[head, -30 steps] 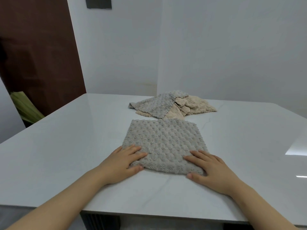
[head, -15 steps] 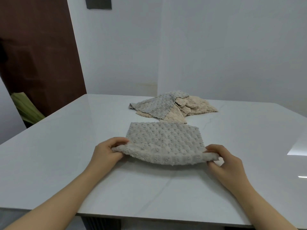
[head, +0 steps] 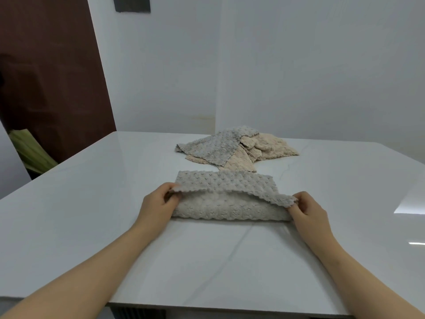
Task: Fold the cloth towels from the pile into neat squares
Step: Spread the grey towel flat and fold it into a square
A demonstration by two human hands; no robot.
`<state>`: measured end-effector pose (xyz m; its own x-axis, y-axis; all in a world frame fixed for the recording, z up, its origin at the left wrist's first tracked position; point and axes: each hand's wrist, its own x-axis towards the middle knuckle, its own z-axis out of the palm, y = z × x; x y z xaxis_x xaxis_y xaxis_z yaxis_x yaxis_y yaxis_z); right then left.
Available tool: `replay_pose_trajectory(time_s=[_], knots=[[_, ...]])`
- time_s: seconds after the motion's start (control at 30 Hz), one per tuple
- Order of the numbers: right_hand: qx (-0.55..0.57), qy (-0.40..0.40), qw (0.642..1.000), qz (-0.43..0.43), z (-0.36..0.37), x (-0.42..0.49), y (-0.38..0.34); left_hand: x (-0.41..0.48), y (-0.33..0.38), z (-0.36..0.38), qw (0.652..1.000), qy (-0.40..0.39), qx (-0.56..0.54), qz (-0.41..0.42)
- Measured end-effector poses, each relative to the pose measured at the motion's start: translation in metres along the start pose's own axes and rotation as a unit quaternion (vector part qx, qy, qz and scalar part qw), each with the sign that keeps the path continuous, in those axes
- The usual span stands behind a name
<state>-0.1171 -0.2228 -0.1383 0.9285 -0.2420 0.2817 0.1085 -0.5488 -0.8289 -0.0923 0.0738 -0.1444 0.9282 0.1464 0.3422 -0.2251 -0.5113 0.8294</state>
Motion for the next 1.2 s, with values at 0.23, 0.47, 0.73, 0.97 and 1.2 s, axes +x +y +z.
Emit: replay_pose_trajectory(time_s=[0.23,0.47,0.73,0.97,1.2], knots=[[-0.026,-0.058,0.998,0.012,0.006,0.006,-0.003,0.006,0.004,0.01,0.987,-0.043,0.152,-0.027],[-0.042,-0.062,0.996,0.049,-0.001,0.003,-0.001,0.005,-0.001,-0.012,0.978,-0.083,0.177,-0.075],[0.061,-0.006,0.996,0.06,-0.007,0.006,-0.002,0.008,0.011,-0.031,0.983,-0.082,-0.083,-0.145],[0.106,0.027,0.992,0.064,0.004,0.042,-0.008,0.042,0.013,-0.021,0.964,-0.081,-0.147,-0.204],[0.091,0.025,0.992,0.081,0.023,0.078,-0.004,0.069,-0.007,0.001,0.965,-0.054,-0.113,-0.229]])
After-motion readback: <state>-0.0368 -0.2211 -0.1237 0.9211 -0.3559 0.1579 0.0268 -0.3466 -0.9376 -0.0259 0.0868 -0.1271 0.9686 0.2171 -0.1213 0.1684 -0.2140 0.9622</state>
